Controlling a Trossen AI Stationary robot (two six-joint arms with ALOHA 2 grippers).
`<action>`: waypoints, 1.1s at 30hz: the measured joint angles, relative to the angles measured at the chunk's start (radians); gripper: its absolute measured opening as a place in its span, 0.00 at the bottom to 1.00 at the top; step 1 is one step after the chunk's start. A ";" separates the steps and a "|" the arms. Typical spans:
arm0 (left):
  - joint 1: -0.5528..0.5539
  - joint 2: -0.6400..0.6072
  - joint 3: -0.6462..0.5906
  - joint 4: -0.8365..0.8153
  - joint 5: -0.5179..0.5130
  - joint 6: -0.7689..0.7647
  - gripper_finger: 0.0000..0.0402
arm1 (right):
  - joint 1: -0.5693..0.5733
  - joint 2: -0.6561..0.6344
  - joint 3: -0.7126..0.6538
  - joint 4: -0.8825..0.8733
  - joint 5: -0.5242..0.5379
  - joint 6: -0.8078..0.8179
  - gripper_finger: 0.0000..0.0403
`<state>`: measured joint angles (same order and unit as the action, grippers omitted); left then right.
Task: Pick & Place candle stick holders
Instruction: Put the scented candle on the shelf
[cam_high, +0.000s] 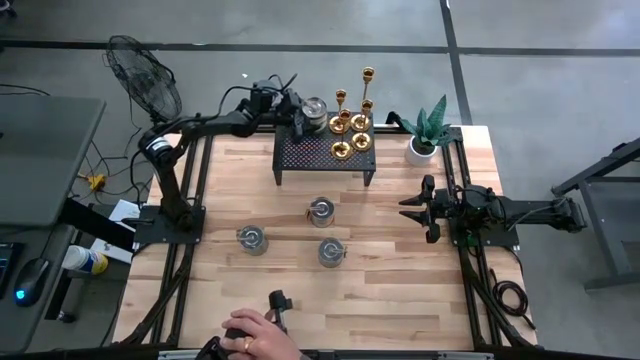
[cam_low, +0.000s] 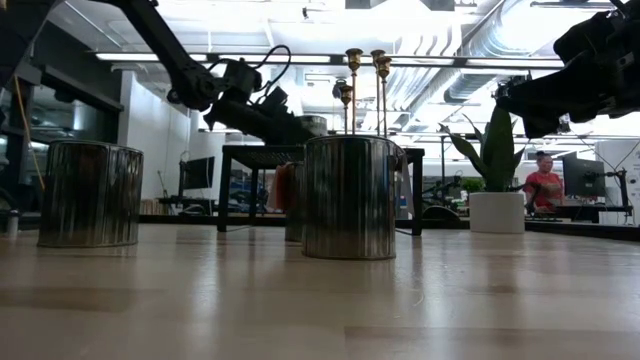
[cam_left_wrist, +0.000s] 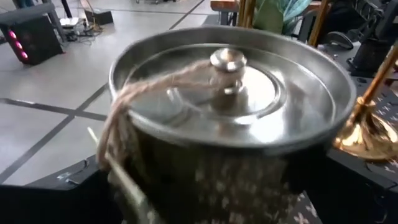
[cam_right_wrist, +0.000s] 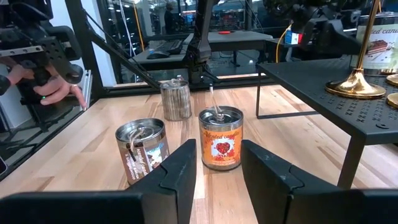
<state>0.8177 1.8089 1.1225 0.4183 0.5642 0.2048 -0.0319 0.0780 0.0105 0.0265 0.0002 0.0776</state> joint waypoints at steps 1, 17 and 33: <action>0.000 -0.006 -0.008 0.000 -0.008 0.000 0.97 | 0.000 0.000 0.000 0.000 0.000 0.000 0.29; 0.000 -0.068 -0.060 0.002 -0.057 0.030 0.97 | 0.000 0.000 0.000 0.000 0.000 0.000 0.29; 0.000 -0.126 -0.111 0.030 -0.038 0.053 0.97 | 0.000 0.000 0.000 0.000 0.000 0.000 0.29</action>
<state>0.8181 1.6830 1.0120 0.4483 0.5262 0.2573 -0.0321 0.0784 0.0107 0.0265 0.0000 0.0778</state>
